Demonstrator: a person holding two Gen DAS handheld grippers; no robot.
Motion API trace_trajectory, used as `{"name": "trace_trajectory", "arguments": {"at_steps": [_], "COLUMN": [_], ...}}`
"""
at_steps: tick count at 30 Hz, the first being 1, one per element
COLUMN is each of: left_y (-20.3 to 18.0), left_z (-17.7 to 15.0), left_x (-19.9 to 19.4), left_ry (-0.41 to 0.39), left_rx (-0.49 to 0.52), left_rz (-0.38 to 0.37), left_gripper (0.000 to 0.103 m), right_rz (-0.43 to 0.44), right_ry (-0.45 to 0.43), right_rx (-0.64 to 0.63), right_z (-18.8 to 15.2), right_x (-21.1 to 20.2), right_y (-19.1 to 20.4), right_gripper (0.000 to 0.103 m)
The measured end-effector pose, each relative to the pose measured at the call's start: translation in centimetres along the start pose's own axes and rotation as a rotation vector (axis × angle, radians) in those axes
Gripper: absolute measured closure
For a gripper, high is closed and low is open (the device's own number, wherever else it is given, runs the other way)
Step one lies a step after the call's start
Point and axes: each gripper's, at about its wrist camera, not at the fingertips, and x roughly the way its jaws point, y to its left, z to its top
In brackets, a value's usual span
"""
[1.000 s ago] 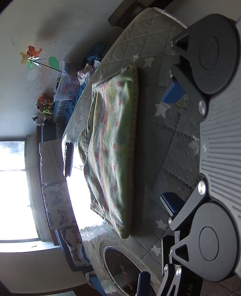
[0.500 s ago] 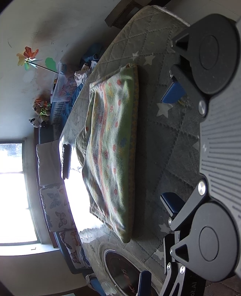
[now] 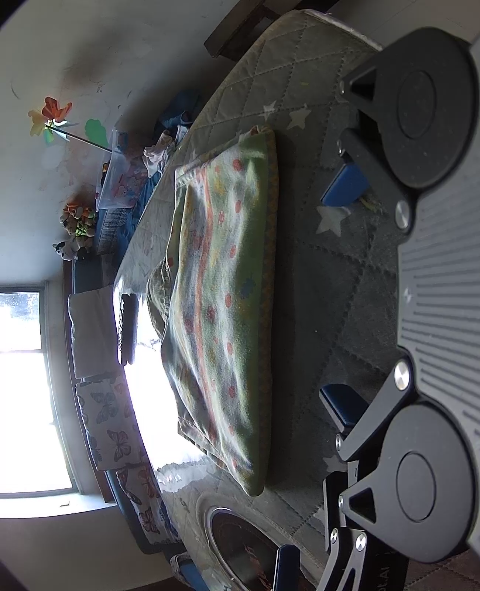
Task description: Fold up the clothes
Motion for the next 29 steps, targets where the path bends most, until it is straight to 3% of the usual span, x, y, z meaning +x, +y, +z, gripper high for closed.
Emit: {"name": "trace_trajectory", "arguments": {"at_steps": [29], "left_y": [0.56], "left_z": [0.84], "left_x": [0.78], "left_ry": [-0.007], "left_rx": [0.016], "left_rz": [-0.009], "left_gripper": [0.000], "right_rz": [-0.031], "right_ry": [0.003], "right_rx": [0.025], "right_z": [0.79], "right_x": [0.86], "right_y": [0.18], "right_gripper": [0.000]}}
